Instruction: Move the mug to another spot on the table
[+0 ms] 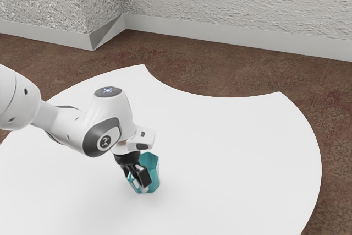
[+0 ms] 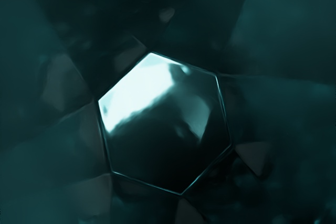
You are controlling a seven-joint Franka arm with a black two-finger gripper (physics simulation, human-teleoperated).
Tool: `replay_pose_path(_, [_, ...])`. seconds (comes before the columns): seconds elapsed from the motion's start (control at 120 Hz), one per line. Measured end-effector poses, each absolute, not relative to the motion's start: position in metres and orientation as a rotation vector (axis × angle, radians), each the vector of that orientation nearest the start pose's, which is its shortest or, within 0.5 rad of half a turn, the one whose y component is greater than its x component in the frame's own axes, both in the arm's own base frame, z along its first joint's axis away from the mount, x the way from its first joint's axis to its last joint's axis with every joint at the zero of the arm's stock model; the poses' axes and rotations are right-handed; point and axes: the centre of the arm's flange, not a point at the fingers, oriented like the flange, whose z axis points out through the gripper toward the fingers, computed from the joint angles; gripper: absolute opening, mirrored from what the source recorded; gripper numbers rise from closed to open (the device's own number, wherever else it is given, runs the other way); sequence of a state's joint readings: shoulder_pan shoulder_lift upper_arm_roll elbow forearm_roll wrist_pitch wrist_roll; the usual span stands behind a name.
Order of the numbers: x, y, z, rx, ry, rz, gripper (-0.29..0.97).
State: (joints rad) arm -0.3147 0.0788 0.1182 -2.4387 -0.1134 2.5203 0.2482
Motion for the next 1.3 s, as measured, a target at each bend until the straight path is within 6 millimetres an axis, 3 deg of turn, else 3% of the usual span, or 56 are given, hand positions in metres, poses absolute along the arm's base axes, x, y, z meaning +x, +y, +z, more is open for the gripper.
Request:
replay_pose_path(0.25, [0.479, -0.094, 0.276, -3.141, 0.600, -0.032, 0.68])
replay_pose_path(1.017, [0.476, -0.093, 0.283, -3.143, 0.608, -0.050, 0.36])
replay_pose_path(1.158, [0.475, -0.092, 0.287, -3.149, 0.598, -0.058, 0.36])
replay_pose_path(1.3, [0.473, -0.091, 0.290, -3.151, 0.589, -0.059, 0.25])
